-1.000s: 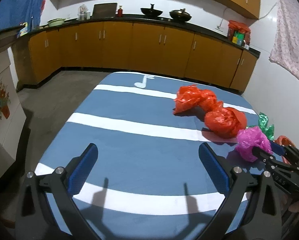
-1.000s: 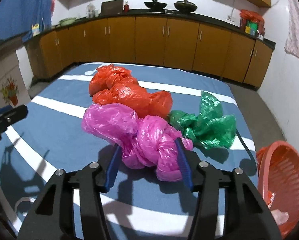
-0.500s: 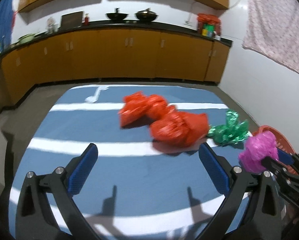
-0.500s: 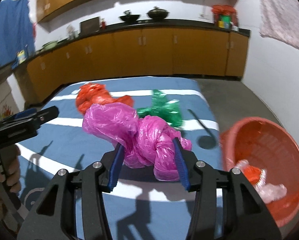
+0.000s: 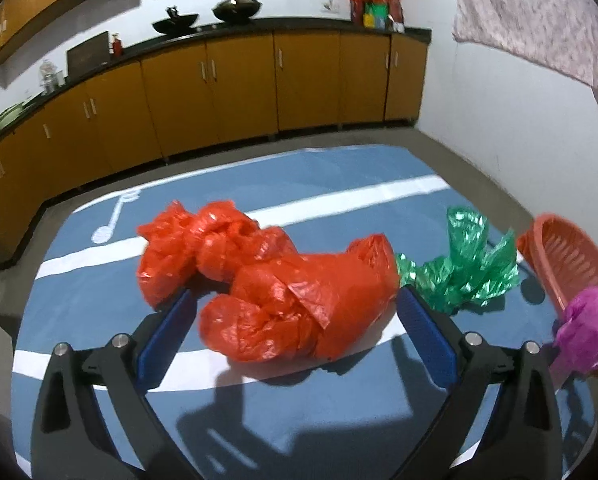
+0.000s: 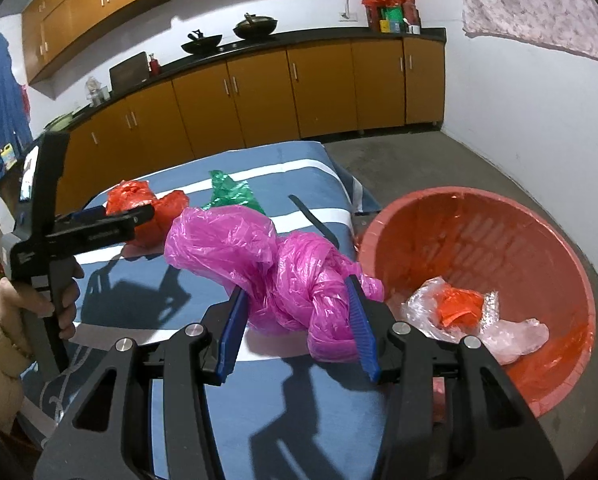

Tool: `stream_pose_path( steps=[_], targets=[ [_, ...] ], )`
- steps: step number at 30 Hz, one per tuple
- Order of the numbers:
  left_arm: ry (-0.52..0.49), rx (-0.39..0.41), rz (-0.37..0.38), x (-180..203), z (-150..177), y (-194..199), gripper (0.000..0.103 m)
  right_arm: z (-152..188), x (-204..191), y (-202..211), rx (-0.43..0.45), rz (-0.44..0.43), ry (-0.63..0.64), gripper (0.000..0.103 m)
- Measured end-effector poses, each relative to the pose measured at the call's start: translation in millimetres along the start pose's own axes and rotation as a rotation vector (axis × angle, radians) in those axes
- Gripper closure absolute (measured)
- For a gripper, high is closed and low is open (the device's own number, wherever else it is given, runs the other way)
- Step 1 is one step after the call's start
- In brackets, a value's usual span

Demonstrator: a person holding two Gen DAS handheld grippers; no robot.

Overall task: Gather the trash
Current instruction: 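Grasp the large red bag with the left gripper while the right gripper holds the pink bag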

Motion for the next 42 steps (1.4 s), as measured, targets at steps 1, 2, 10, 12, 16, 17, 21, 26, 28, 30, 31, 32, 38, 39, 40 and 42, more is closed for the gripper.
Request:
stream_pose_path(
  steps=[1, 2, 10, 12, 16, 17, 21, 26, 28, 30, 31, 32, 38, 39, 40, 42],
  targets=[
    [-0.006, -0.008, 0.017, 2.0, 0.5, -1.6, 0.019, 0.5, 0.7, -1.0, -0.002, 0.0, -0.003, 0.054],
    [-0.014, -0.016, 0.038, 5.1, 1.5, -3.4, 0.026, 1.5, 0.7, -1.7, -0.004, 0.0, -0.006, 0.054],
    [-0.069, -0.026, 0.118, 23.2, 10.7, 1.3, 0.047, 5.6, 2.0, 0.4, -0.007, -0.006, -0.015, 0.054],
    [-0.083, -0.027, 0.122, 24.6, 15.9, 5.9, 0.047, 4.0, 3.9, 1.4, -0.005, -0.007, -0.018, 0.054],
    [-0.08, -0.03, 0.124, 21.2, 23.7, 12.9, 0.047, 3.9, 5.4, 2.2, -0.001, -0.007, -0.024, 0.054],
    [-0.076, -0.03, 0.123, 19.4, 24.9, 13.9, 0.047, 3.8, 5.2, 2.2, -0.001, -0.007, -0.025, 0.054],
    [-0.059, -0.036, 0.105, 13.6, 26.4, 12.7, 0.051, 5.0, 4.3, 1.5, -0.005, -0.009, -0.024, 0.054],
    [-0.015, -0.004, 0.075, 10.2, 15.7, 11.4, 0.02, 7.0, 6.4, 1.6, -0.011, -0.006, -0.024, 0.054],
    [-0.009, -0.009, 0.075, 10.4, 10.5, 7.6, 0.02, 7.0, 8.9, 0.7, -0.014, -0.003, -0.029, 0.054],
    [-0.013, -0.005, 0.08, 12.1, 5.9, 5.7, 0.02, 7.2, 9.8, 0.7, -0.013, -0.005, -0.034, 0.054],
    [-0.018, 0.002, 0.08, 13.5, 3.4, 5.7, 0.02, 7.6, 10.0, 0.6, -0.013, -0.005, -0.034, 0.054],
    [-0.023, 0.008, 0.08, 14.5, 1.1, 5.7, 0.02, 7.7, 9.9, 0.6, -0.013, -0.005, -0.033, 0.054],
    [-0.041, -0.005, 0.074, 20.5, -8.2, -7.9, 0.023, 7.9, 11.2, 1.8, -0.011, -0.008, -0.036, 0.054],
    [-0.039, -0.014, 0.076, 21.0, -9.0, -11.7, 0.027, 7.6, 11.0, 2.5, -0.01, -0.008, -0.035, 0.054],
    [-0.038, -0.024, 0.077, 21.2, -9.2, -15.7, 0.028, 7.6, 11.1, 2.5, -0.01, -0.008, -0.035, 0.054],
    [-0.037, -0.039, 0.079, 21.9, -9.5, -22.3, 0.031, 7.8, 11.8, 2.6, -0.009, -0.008, -0.036, 0.054]
  ],
)
Point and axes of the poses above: each gripper's, at about its wrist camera, not at the fingertips, and y roughly against the way its jaws point, x to its right, z to its underside, the point moved 6 cm from there along -y, roughly the way its jaws point, and after that the axes turned 5 degrees about -x, right-handed, at the moved point
